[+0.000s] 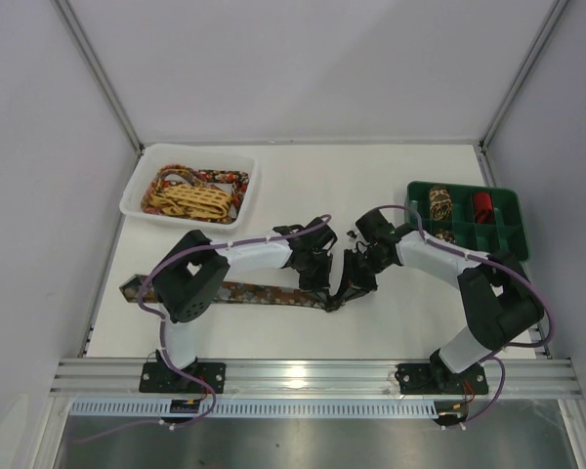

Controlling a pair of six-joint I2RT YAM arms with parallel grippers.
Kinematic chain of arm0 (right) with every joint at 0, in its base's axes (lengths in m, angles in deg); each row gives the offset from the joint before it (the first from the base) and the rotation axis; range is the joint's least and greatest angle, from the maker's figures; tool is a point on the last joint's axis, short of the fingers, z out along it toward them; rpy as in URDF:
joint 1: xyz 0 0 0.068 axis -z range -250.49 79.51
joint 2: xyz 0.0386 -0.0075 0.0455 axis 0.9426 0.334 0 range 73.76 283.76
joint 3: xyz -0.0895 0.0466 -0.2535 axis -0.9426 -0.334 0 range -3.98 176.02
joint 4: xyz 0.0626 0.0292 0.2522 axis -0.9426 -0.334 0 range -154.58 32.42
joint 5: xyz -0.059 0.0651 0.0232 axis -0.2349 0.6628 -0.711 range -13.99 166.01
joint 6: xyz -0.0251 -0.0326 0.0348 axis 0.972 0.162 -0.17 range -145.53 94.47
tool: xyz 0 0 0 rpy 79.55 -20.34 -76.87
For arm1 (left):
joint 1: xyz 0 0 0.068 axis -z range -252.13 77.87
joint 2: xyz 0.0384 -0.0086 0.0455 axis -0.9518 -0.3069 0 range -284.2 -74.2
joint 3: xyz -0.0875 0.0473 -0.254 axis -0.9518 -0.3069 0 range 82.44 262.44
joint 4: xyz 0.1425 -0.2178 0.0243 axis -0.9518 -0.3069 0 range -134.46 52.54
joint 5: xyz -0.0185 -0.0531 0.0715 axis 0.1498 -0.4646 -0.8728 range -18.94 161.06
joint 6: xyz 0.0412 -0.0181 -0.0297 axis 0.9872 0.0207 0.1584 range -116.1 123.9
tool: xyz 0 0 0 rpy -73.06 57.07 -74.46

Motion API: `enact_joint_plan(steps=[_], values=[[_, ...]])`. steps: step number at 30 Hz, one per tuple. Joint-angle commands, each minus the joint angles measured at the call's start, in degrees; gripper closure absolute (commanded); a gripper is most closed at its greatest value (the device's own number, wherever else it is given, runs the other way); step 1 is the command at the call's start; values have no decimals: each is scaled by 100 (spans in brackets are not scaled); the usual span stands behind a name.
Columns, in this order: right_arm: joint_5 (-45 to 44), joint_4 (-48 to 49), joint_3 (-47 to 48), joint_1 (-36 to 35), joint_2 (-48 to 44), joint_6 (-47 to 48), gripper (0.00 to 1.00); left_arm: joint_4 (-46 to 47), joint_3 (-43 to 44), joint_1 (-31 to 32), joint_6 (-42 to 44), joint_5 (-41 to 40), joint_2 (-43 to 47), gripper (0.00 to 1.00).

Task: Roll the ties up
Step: Roll the tie

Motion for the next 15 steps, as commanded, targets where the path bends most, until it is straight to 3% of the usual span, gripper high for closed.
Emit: enact_joint_plan(steps=[1, 9, 15], values=[[-89, -481, 268, -31, -130, 13, 98, 40, 271, -23, -62, -221, -66, 100], [-624, -753, 725, -215, 292, -312, 99, -495, 158, -216, 325, -854, 285, 98], [-906, -947, 927, -391, 468, -356, 100, -522, 60, -305, 369, -794, 496, 99]])
